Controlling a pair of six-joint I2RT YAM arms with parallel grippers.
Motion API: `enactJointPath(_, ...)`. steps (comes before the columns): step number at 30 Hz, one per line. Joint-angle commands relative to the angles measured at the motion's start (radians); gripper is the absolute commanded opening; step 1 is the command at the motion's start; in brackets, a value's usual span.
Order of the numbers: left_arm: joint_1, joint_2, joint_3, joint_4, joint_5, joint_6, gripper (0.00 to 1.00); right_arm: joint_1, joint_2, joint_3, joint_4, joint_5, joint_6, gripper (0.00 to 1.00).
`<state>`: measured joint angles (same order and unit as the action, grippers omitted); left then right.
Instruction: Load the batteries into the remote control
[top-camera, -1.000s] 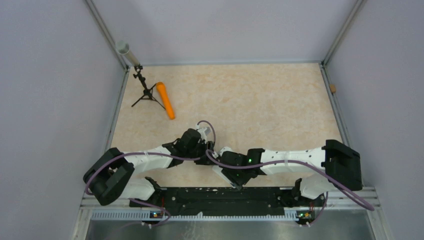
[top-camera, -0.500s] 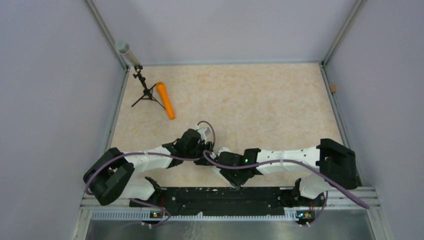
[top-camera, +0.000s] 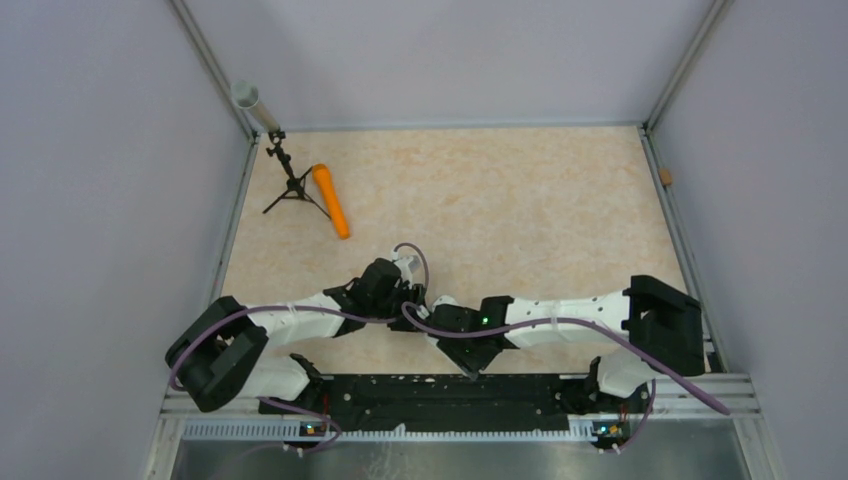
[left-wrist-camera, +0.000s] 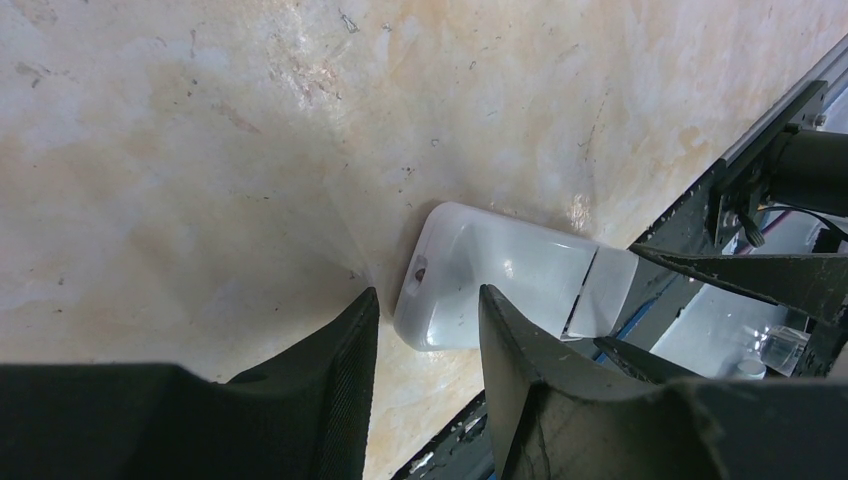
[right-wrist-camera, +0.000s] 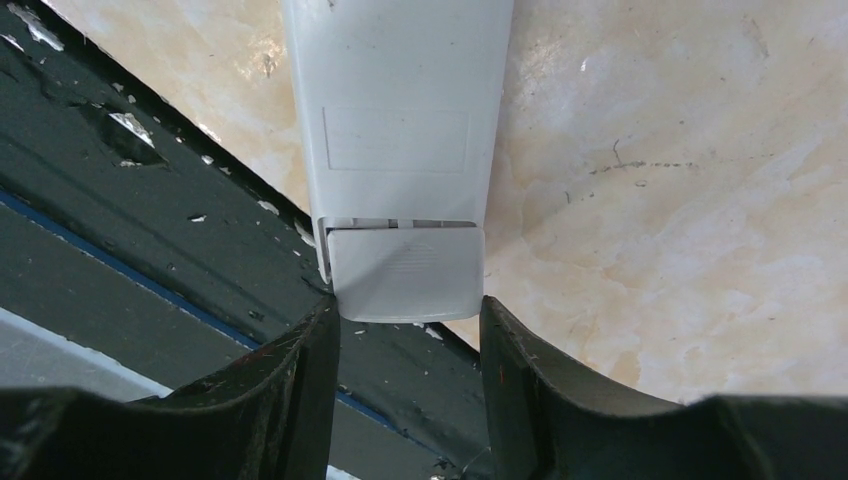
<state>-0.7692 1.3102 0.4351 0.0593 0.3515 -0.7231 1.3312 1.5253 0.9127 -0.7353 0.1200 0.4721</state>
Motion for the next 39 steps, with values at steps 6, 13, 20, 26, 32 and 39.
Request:
enactJointPath(6, -0.004, -0.023, -0.012, 0.023, 0.019, 0.019, 0.43, 0.025, 0.031, 0.073, -0.019, 0.020, 0.003, 0.16)
enactJointPath(13, -0.004, -0.016, -0.020, 0.038, 0.029, 0.018, 0.41, 0.027, 0.043, 0.098, -0.048, 0.031, 0.025, 0.16)
enactJointPath(20, -0.004, -0.021, -0.030, 0.048, 0.041, 0.022, 0.36, 0.038, 0.049, 0.121, -0.076, 0.036, 0.051, 0.16)
enactJointPath(26, -0.004, -0.038, -0.041, 0.054, 0.053, 0.022, 0.32, 0.039, 0.054, 0.145, -0.093, 0.044, 0.070, 0.16)
enactJointPath(32, -0.005, -0.060, -0.054, 0.056, 0.060, 0.021, 0.29, 0.038, 0.070, 0.155, -0.088, 0.043, 0.077, 0.16)
enactJointPath(39, -0.004, -0.069, -0.066, 0.057, 0.063, 0.022, 0.28, 0.038, 0.088, 0.150, -0.078, 0.038, 0.083, 0.15)
